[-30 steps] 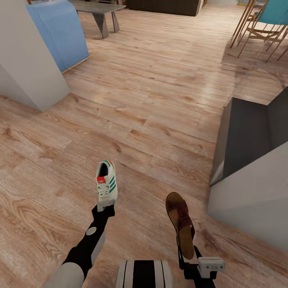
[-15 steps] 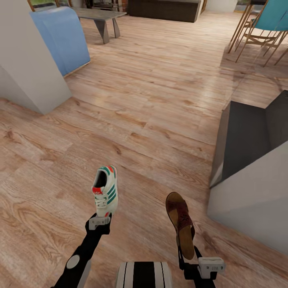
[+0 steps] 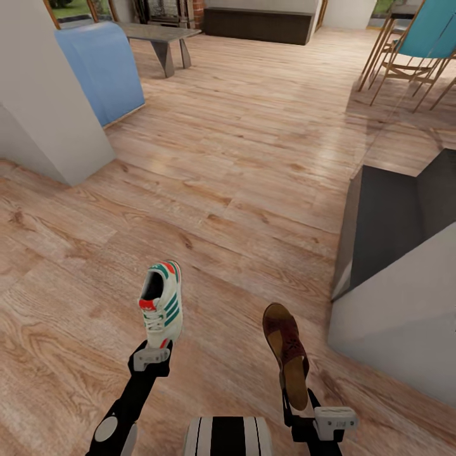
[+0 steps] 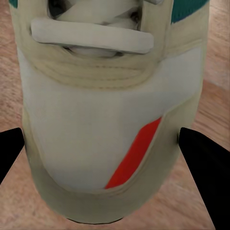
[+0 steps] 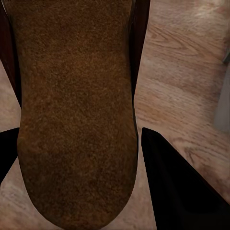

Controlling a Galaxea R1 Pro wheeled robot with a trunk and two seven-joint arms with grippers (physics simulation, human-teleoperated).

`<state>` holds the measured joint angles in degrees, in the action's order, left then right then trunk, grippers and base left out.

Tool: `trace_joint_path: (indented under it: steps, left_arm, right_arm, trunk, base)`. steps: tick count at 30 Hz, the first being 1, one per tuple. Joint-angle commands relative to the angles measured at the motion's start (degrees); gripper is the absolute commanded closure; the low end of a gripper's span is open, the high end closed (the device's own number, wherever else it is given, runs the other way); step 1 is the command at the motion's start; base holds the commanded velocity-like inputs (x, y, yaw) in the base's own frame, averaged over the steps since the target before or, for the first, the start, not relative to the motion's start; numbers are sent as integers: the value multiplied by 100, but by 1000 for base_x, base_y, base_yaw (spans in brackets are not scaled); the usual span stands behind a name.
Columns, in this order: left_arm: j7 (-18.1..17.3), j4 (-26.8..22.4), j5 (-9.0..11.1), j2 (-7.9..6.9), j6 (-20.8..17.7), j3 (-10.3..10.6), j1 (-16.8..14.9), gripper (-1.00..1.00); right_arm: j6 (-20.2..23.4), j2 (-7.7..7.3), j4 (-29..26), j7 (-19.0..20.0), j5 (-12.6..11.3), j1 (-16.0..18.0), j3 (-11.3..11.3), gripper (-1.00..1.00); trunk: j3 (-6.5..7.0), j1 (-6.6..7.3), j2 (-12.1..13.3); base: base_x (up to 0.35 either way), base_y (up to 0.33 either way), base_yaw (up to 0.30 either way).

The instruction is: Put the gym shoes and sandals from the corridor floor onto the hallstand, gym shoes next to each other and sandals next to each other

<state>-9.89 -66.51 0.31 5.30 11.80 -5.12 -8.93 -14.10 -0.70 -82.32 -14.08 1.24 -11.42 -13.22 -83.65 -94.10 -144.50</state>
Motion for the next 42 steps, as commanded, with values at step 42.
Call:
trace_joint_path:
  steps: [42]
  left_arm:
    - [-22, 195, -48, 58, -2, 64, 66, 100]
  right_arm:
    - [-13, 9, 92, 2, -19, 0, 4, 100]
  trunk:
    - [379, 0, 0]
  base:
    - [-13, 0, 0]
